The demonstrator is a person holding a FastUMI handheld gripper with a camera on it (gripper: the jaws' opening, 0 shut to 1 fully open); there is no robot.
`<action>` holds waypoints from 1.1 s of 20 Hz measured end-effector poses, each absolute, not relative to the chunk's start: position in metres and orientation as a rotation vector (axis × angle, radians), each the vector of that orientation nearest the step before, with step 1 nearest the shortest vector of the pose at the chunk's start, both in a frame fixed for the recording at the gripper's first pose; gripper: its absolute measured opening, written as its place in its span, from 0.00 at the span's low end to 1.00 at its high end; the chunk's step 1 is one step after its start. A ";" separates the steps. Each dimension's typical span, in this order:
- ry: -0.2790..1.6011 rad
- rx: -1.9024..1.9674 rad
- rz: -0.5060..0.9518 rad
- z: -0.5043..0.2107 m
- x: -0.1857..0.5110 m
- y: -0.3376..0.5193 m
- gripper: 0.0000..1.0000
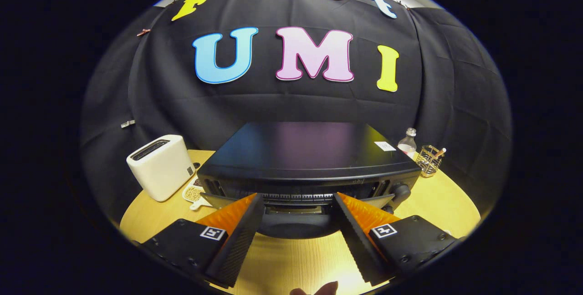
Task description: Open the toaster oven, put the food inside, and close the toaster oven door.
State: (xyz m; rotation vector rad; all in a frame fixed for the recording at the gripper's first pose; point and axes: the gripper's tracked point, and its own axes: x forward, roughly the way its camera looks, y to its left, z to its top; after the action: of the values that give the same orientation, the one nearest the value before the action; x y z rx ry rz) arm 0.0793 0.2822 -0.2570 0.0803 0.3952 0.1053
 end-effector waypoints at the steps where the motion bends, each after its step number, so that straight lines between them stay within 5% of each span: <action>1: 0.399 0.085 0.105 -0.260 0.073 0.282 1.00; 22: 0.707 -0.005 0.143 -0.368 -0.029 0.267 0.99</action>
State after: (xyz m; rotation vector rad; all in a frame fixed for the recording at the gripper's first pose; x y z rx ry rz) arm -0.0288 0.2673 -0.3681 -0.0052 0.7074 0.1426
